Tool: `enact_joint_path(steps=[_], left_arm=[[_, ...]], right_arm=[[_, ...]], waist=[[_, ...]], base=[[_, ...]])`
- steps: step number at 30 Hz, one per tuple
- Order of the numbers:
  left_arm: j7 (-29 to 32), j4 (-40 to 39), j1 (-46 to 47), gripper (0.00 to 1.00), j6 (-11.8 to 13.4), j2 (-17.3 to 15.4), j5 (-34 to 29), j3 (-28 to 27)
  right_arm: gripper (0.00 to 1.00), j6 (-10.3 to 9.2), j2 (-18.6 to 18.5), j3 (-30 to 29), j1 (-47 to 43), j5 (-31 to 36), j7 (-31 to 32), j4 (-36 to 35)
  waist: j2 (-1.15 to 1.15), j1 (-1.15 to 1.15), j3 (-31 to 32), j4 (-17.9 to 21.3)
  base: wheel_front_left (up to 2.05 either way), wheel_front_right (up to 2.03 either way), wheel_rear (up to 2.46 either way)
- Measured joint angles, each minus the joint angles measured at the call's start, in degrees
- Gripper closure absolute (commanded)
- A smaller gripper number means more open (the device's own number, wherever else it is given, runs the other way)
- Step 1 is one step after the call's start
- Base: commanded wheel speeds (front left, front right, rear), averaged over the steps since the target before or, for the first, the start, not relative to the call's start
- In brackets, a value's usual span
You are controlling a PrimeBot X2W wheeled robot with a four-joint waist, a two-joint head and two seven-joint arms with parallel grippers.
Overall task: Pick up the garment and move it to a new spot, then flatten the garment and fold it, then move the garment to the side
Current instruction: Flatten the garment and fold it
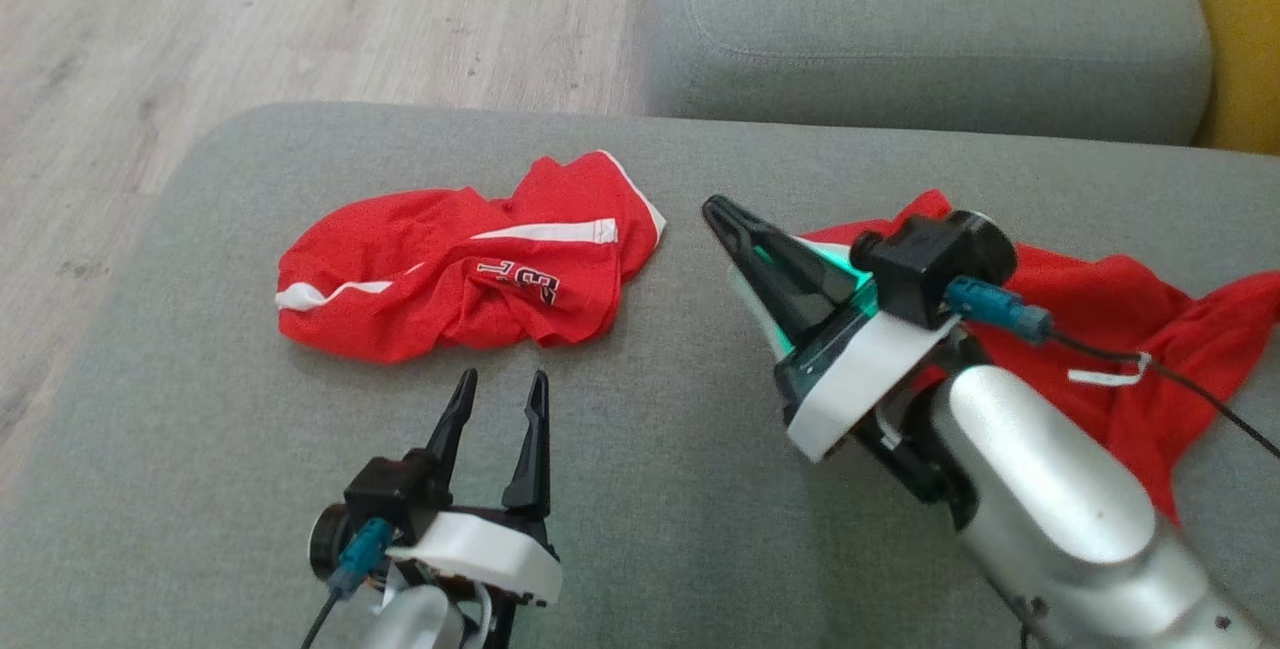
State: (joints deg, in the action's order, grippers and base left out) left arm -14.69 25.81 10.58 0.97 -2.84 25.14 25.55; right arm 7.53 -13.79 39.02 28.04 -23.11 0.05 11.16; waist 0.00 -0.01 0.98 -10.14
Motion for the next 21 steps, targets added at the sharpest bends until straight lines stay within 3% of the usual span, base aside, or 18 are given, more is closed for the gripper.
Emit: enact_joint_path(steps=[7,16,17,18,21], left_arm=[[0.0,0.0,-0.4,0.0,0.0,0.0,0.0,-0.3],[0.0,-0.1,-0.5,0.0,-0.5,0.0,-0.5,-1.3],[0.0,-0.1,-0.5,0.0,-0.5,0.0,-0.6,-1.3],[0.0,-0.1,-0.5,0.0,-0.5,0.0,-0.9,-1.4],[0.0,-0.1,-0.5,0.0,-0.5,0.0,-1.0,-1.5]], right_arm=[[1.0,0.0,0.8,5.3,-3.2,-1.2,1.5,0.0],[1.0,0.0,6.3,14.7,-7.6,-1.3,0.4,5.4],[0.2,0.0,6.6,15.0,-7.6,-1.6,0.4,5.9],[0.0,0.0,6.9,15.2,-7.6,-1.9,0.6,6.6],[0.0,0.0,7.3,15.7,-7.6,-1.9,0.4,7.5]], waist=[[0.0,0.0,0.4,-0.7],[0.0,0.0,0.3,-1.4],[0.0,0.01,0.3,-1.4],[0.0,0.0,0.3,-1.4],[0.0,0.01,0.2,-1.1]], base=[[0.0,0.0,0.0],[0.0,0.0,0.0],[0.0,0.0,0.0],[0.0,0.0,0.0],[0.0,0.0,0.0]])
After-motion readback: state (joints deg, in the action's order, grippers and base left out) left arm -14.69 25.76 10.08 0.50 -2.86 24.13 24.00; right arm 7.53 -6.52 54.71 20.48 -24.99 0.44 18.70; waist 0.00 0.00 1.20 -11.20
